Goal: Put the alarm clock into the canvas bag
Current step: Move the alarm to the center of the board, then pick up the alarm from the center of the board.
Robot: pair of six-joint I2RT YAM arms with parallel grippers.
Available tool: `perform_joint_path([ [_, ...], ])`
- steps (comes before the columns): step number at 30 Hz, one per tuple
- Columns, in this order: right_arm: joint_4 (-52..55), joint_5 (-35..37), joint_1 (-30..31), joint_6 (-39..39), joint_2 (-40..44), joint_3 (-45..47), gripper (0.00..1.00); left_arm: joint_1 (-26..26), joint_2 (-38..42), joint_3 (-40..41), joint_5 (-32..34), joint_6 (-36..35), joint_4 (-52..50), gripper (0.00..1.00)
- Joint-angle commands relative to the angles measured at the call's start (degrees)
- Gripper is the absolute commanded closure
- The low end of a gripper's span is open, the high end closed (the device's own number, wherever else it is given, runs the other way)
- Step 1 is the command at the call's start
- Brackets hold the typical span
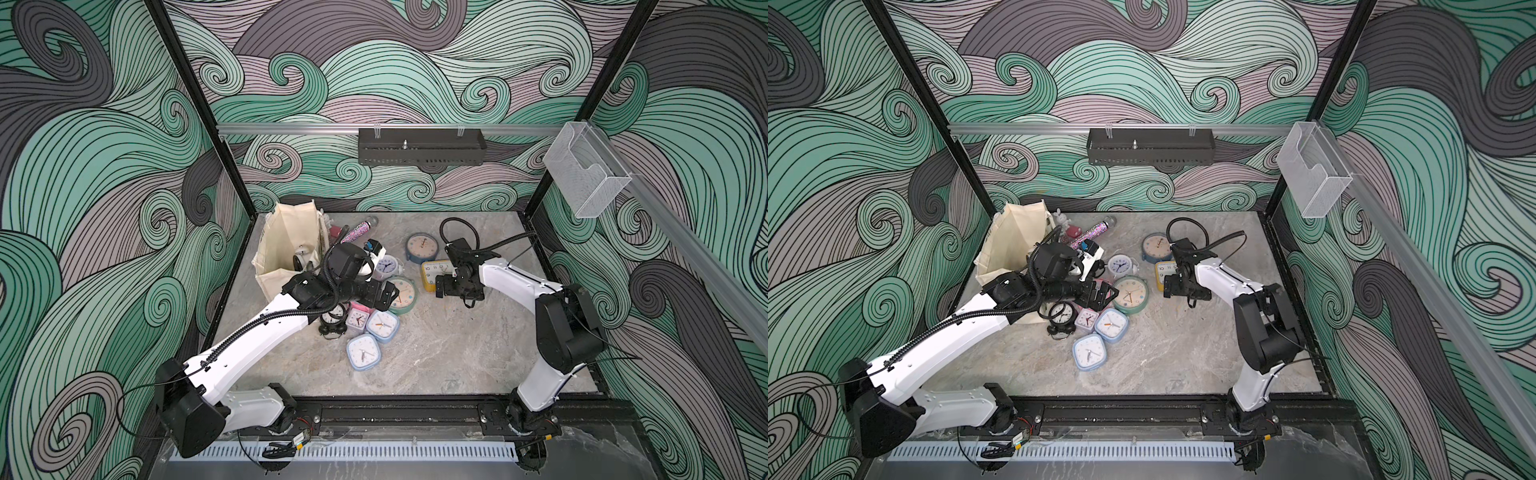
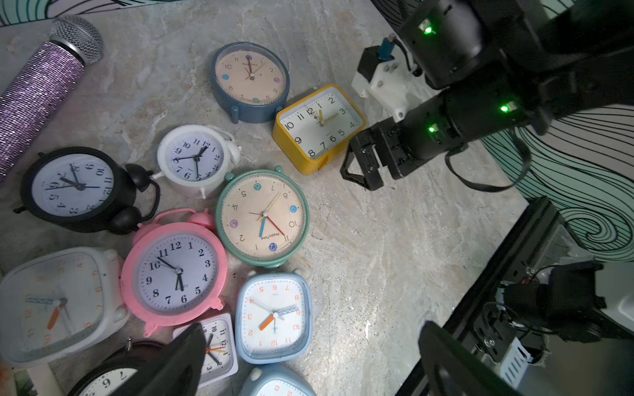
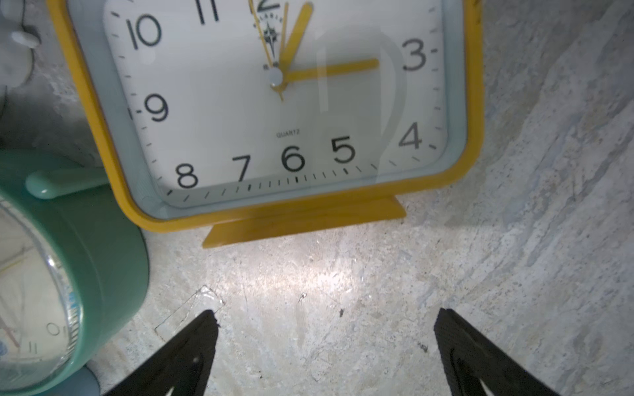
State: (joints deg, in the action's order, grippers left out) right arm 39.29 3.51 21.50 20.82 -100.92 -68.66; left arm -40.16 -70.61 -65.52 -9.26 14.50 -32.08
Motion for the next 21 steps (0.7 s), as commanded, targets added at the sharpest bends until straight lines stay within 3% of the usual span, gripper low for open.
perform_joint_path([
  [1,0.8,0.9,-0.5,-5.4,-2.7,-2.4,0.00,0.3,1.4,0.9,-4.9,-1.0,2.8,0.01],
  [11,-3.2,-3.8,-0.9,-7.8,-7.1,-5.7,0.00,0.3,2.2,3.7,-5.1,-1.9,4.8,0.01],
  [21,-4.3,-2.4,-0.9,-5.0,-10.2,-7.1,0.00,0.3,2.7,4.0,-3.4,-2.0,4.6,0.01],
])
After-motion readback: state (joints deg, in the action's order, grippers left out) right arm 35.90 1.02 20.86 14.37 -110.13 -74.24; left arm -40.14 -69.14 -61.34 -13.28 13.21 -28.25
